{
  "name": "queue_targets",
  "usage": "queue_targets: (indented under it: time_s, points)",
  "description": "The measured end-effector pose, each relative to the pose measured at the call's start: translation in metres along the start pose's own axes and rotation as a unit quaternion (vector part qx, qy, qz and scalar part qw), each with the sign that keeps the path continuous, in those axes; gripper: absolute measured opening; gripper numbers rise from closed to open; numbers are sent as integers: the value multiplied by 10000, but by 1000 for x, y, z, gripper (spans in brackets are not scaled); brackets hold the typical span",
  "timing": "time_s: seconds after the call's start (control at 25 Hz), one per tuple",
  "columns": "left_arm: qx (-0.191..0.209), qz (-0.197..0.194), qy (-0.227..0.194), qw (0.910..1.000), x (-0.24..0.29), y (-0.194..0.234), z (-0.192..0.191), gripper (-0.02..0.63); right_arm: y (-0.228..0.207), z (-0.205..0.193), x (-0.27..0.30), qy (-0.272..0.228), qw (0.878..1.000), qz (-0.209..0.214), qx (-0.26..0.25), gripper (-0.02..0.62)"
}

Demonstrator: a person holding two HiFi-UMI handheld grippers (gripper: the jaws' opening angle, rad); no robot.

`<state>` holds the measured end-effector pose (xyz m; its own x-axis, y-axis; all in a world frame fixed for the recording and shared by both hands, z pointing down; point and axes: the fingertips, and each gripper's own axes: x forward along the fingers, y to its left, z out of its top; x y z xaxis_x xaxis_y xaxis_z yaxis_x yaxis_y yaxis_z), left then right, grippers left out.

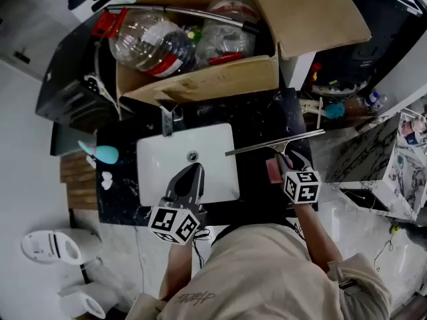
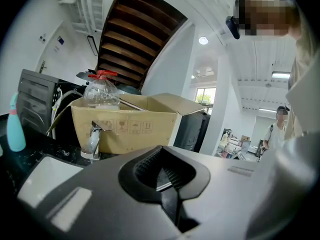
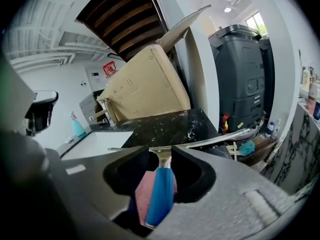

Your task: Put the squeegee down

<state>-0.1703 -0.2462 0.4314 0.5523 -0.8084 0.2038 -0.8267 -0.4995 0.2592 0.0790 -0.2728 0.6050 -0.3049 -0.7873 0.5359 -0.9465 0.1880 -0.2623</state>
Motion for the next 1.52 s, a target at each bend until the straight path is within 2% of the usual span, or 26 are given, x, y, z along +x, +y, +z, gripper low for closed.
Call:
queue_targets:
  time_s: [0.16,0.28,0.36,0.44,0.68,0.96,1.32,1.4,1.52]
  points:
    - [-58,75,13,10000,-7,-3,-11,14,7,13,-10,-179,9996,222,-58,142]
    - [-8,76,31,10000,-8,-7,-15,14,16,37,-20,-437,9974,412,-386,97]
    - [25,95,25,9999,-10,-7,-15,14,26,50,-28,-566,9947,559,-655,91]
    - [81,66,-49,9999,-8,-7,-9,14,36,66,-37,-707,9911,723,-868,89]
    - [276,-117,-298,9991,6,-12,13,14,58,113,-63,-1251,9777,947,-1394,4]
    - [498,-267,-680,9961,15,-19,53,14,73,166,-96,-1919,9616,1140,-1594,2]
    - [764,-71,-1042,9916,3,-16,84,14,107,200,-125,-2488,9346,1445,-2089,2]
    - [856,-49,-1030,9910,-2,-17,84,14,113,201,-128,-2527,9321,1496,-2122,2]
    - [862,-53,-955,9917,-6,-18,78,14,112,199,-128,-2542,9345,1450,-2027,1]
